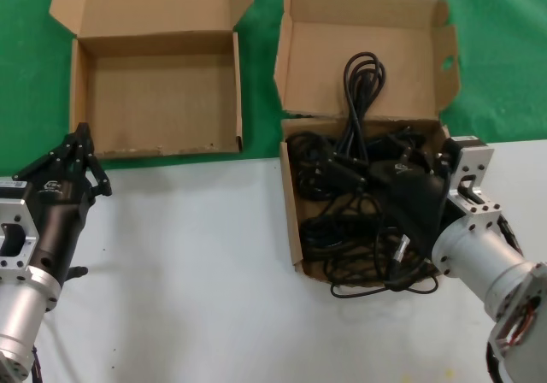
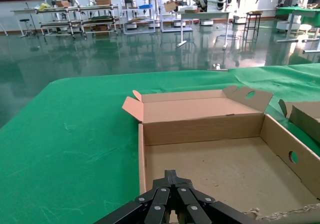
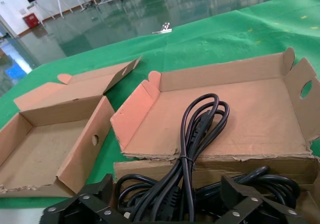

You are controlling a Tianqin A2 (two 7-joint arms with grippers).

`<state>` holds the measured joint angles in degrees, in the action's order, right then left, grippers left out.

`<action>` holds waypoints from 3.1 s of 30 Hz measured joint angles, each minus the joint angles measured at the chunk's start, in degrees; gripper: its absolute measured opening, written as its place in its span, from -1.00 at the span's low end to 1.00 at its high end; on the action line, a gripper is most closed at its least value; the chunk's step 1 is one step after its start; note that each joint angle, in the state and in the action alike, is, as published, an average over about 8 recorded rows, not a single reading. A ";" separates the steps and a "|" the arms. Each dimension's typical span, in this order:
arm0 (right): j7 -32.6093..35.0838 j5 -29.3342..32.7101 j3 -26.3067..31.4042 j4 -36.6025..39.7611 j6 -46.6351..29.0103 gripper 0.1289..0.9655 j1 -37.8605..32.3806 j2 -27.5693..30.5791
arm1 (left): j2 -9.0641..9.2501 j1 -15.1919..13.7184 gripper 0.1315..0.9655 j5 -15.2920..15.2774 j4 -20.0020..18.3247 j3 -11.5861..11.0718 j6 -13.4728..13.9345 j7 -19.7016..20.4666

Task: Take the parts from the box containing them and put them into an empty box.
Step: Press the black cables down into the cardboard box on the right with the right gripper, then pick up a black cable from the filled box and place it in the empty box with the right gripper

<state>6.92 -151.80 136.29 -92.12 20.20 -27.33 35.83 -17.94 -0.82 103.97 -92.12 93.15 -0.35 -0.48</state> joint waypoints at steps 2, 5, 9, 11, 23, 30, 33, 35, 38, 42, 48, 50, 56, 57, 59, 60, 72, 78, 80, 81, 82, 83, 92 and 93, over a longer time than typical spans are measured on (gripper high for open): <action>0.21 -0.10 -0.06 0.05 0.09 0.54 0.01 -0.11 | 0.00 0.00 -0.97 0.00 0.00 0.00 0.00 0.00; 0.51 -0.29 -0.14 0.00 0.22 0.41 0.04 -0.19 | 0.00 0.00 -0.97 0.00 0.00 0.00 0.00 0.00; 0.83 -0.55 -0.20 -0.07 0.33 0.41 0.07 -0.26 | 0.00 0.00 -0.97 0.00 0.00 0.00 0.00 0.00; 0.96 -0.65 -0.22 -0.02 0.35 0.29 0.09 -0.32 | 0.00 0.00 -0.97 0.00 0.00 0.00 0.00 0.00; 1.76 -1.80 0.32 0.21 0.77 -0.36 0.06 -0.49 | 0.00 0.00 -0.97 -0.01 0.00 0.00 0.00 0.02; 2.13 -2.65 0.47 -0.42 1.18 -0.63 0.15 -0.07 | 0.00 0.00 -0.97 -0.01 0.00 0.00 0.00 0.02; 2.22 -2.97 0.48 -0.60 1.25 -0.74 0.19 0.11 | 0.00 0.00 -0.97 -0.01 0.00 0.00 0.00 0.02; 2.27 -3.16 0.49 -0.82 1.27 -0.81 0.23 0.29 | 0.00 0.00 -0.97 -0.01 0.00 0.00 0.00 0.02; 2.31 -3.41 0.47 -1.49 1.28 -0.84 0.32 0.73 | 0.00 0.00 -0.97 -0.01 0.00 0.00 0.00 0.02; 2.31 -3.50 0.39 -3.39 1.08 -0.89 0.62 1.80 | 0.00 0.00 -0.97 -0.01 0.00 0.00 0.00 0.02; 2.71 -0.14 -0.92 -8.65 -1.05 -0.92 2.24 4.31 | 0.00 0.00 -0.97 -0.01 0.00 0.00 0.00 0.01; 3.11 2.47 -2.00 -10.53 -2.63 -0.92 3.18 5.02 | 0.00 0.00 -0.97 -0.01 0.00 0.00 0.00 0.01; 5.73 13.79 -7.38 -14.38 -10.94 -0.93 6.78 5.08 | 0.00 0.00 -0.97 -0.01 0.00 0.00 0.00 0.01; 6.57 15.96 -8.58 -14.67 -12.80 -0.93 7.45 4.65 | 0.00 0.00 -0.97 -0.01 0.00 0.00 0.00 0.01; 8.80 20.06 -11.16 -14.81 -16.64 -0.93 8.80 3.32 | 0.00 0.00 -0.97 -0.01 0.00 0.00 0.00 0.01; 10.27 22.04 -12.56 -14.68 -18.70 -0.93 9.46 2.42 | 0.00 0.00 -0.97 -0.01 0.00 0.00 0.00 0.01; 37.39 37.89 -27.47 -5.61 -43.39 -0.93 12.13 -14.18 | 0.00 0.00 -0.97 -0.01 0.00 0.00 0.00 0.01; 46.48 40.23 -29.82 0.44 -49.67 -0.93 9.54 -19.95 | 0.00 0.00 -0.97 -0.01 0.00 0.00 0.00 0.01; 48.59 40.82 -30.19 2.48 -51.20 -0.93 8.41 -21.50 | 0.00 0.00 -0.97 -0.01 0.00 0.00 0.00 0.01; 49.67 41.10 -30.35 3.56 -51.94 -0.93 7.80 -22.26 | 0.00 0.00 -0.97 -0.01 0.00 0.00 0.00 0.01; 50.71 41.38 -30.48 4.62 -52.62 -0.93 7.20 -22.97 | 0.00 0.00 -0.97 -0.01 0.00 0.00 0.00 0.01; 51.81 41.66 -30.62 5.77 -53.30 -0.93 6.56 -23.69 | 0.00 0.00 -0.97 -0.01 0.00 0.00 0.00 0.01; 60.99 43.33 -32.49 14.77 -57.07 -0.93 1.76 -28.87 | 0.00 0.00 -0.97 -0.01 0.00 0.00 0.00 0.01; 61.94 43.35 -32.83 15.51 -57.31 -0.93 1.41 -29.37 | 0.00 0.00 -0.97 -0.01 0.00 0.00 0.00 0.01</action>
<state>68.86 -108.45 103.46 -76.61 -37.11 -25.92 6.45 -17.95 -0.82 103.96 -92.12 93.15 -0.35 -0.47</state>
